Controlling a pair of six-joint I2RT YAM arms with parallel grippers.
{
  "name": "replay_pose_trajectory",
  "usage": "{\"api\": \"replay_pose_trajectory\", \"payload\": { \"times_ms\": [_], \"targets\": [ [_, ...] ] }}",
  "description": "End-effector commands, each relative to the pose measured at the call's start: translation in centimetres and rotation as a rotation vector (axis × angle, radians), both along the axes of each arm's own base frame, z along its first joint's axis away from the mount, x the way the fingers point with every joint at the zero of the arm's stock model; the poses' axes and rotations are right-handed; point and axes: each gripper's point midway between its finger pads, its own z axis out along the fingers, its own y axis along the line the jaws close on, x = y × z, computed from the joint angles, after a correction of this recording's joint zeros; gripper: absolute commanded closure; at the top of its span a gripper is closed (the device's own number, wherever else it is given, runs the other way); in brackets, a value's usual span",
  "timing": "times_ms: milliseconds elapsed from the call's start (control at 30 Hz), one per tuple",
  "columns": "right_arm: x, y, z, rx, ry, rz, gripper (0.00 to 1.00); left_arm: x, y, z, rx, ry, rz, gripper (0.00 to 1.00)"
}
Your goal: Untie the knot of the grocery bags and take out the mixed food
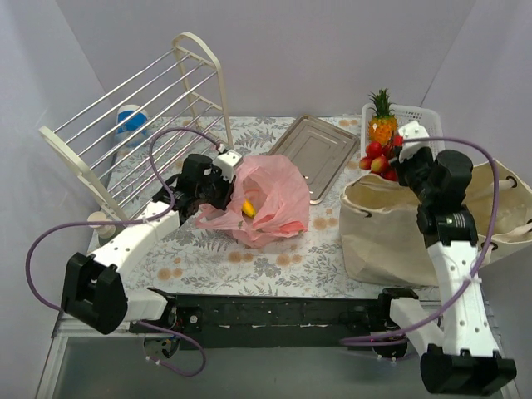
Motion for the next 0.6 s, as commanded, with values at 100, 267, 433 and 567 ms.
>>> {"api": "replay_pose_trajectory", "payload": {
  "times_ms": [100,267,433,567],
  "targets": [
    [-3.2,-0.4,-7.0,0.01,0.184,-0.031,0.99,1.1,-1.4,0.2,-0.016,0.056,-0.035,1.0],
    [0.9,-2.1,-2.1,0.058,0.034,-0.111,0.99,0.8,-1.1,0.6,-0.014,0.037,-0.03,1.0],
    [6.3,-2.6,1.0,0.098,-0.053,-0.142,0.99,-0.1,-0.6,0.4,-0.011,0.045,-0.023,1.0],
    [10.5,-5.0,1.4,0.094,-0.089,-0.259,0.99,-0.4,-0.2,0.4,-0.005,0.042,-0.014,1.0]
  ]
}}
